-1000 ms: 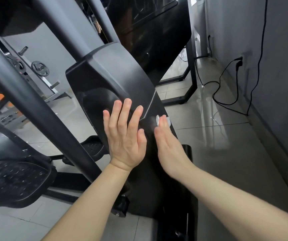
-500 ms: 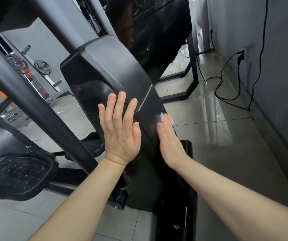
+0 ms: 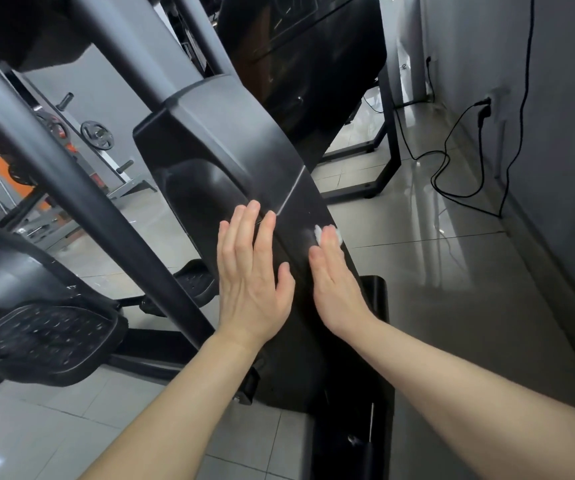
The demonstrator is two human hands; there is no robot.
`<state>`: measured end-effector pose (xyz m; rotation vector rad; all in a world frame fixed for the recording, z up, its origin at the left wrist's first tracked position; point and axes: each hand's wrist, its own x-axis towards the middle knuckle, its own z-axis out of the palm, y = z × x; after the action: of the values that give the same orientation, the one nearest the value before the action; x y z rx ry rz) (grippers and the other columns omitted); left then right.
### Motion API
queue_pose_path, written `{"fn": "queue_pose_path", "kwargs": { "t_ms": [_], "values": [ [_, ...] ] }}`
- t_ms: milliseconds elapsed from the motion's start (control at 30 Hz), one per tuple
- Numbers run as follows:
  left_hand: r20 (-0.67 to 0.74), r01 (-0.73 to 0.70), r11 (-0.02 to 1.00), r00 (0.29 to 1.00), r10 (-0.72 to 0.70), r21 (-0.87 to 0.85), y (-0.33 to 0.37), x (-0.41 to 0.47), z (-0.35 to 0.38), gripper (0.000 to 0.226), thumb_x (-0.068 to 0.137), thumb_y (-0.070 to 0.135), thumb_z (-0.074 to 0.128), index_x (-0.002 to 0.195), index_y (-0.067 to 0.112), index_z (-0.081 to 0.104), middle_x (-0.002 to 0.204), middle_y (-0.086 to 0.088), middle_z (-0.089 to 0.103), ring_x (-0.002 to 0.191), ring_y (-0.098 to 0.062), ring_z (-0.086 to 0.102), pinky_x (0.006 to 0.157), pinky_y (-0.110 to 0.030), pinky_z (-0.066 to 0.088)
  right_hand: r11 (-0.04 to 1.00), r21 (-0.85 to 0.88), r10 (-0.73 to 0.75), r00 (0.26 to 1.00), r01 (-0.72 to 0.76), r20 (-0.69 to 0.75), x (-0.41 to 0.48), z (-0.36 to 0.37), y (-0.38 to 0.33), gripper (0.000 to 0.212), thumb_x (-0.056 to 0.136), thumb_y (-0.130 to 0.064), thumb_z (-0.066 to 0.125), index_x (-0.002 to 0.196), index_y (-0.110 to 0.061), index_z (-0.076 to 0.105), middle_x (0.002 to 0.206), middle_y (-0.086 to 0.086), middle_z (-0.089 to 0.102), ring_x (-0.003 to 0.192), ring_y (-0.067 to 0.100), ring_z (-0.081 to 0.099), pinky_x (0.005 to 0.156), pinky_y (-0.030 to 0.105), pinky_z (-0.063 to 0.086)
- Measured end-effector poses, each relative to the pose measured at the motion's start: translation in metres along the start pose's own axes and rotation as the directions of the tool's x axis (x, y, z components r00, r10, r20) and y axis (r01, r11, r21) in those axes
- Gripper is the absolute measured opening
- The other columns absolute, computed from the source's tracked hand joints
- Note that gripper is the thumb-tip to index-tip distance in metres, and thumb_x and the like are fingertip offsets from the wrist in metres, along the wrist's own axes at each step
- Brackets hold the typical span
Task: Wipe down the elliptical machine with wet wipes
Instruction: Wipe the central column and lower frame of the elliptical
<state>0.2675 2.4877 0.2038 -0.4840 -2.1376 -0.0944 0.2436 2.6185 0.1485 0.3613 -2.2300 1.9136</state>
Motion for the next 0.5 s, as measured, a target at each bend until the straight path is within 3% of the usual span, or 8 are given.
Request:
{"fn": "queue_pose_path", "kwargs": {
  "t_ms": [67,200,333,433,500],
  "values": [
    [-0.005,0.008,0.999,1.000,-0.008,-0.043,0.000,-0.001,-0.004,0.070,0.082,-0.002,0.063,0.149,-0.004,0.042,0.160,-0.021,0.029,0.154,-0.033,0.019,0.125,-0.057,0.016,0.999,-0.008,0.032,0.999,-0.031,0.041,-0.013,0.000,0.001,0.060,0.110,-0.048,0.019,0.164,-0.029,0.002,0.171,-0.014,-0.006,0.152,-0.006,-0.010,0.130,0.037,0.004],
    [-0.039,0.038,0.993,0.998,-0.042,-0.110,-0.004,-0.001,-0.009,0.066,0.080,-0.018,0.056,0.143,-0.006,0.046,0.158,-0.022,0.031,0.149,-0.035,0.026,0.119,-0.057,0.028,0.974,0.012,-0.226,0.973,0.225,0.038,-0.010,0.006,-0.037,0.057,0.113,-0.037,0.023,0.164,-0.023,0.003,0.171,-0.012,-0.008,0.152,-0.006,-0.012,0.128,0.028,-0.001],
    [-0.025,0.041,0.994,0.999,-0.044,-0.106,-0.008,-0.005,-0.008,0.063,0.080,-0.023,0.049,0.141,-0.008,0.048,0.156,-0.024,0.032,0.146,-0.038,0.029,0.119,-0.055,0.029,0.889,-0.177,-0.434,0.901,0.423,-0.024,-0.012,0.018,-0.021,0.061,0.110,-0.024,0.036,0.164,-0.014,0.009,0.172,0.006,-0.008,0.158,0.014,-0.011,0.129,0.046,0.005],
    [-0.005,0.036,0.996,0.999,-0.037,-0.083,-0.010,-0.006,-0.009,0.069,0.076,-0.025,0.046,0.142,-0.007,0.047,0.157,-0.023,0.031,0.147,-0.038,0.028,0.123,-0.050,0.025,0.821,-0.369,-0.472,0.882,0.436,-0.009,-0.040,0.030,0.024,0.062,0.108,-0.028,0.040,0.163,-0.013,0.014,0.170,0.014,-0.012,0.158,0.029,-0.010,0.125,0.059,0.015],
    [0.000,0.047,0.995,0.999,-0.047,-0.086,-0.012,-0.006,-0.012,0.073,0.072,-0.028,0.044,0.142,-0.006,0.047,0.156,-0.024,0.032,0.146,-0.037,0.030,0.124,-0.043,0.023,0.816,-0.395,-0.457,0.889,0.421,0.003,-0.044,0.031,0.031,0.066,0.107,-0.029,0.038,0.163,-0.011,0.008,0.170,0.015,-0.014,0.158,0.030,-0.012,0.124,0.062,0.014]
  ]
}}
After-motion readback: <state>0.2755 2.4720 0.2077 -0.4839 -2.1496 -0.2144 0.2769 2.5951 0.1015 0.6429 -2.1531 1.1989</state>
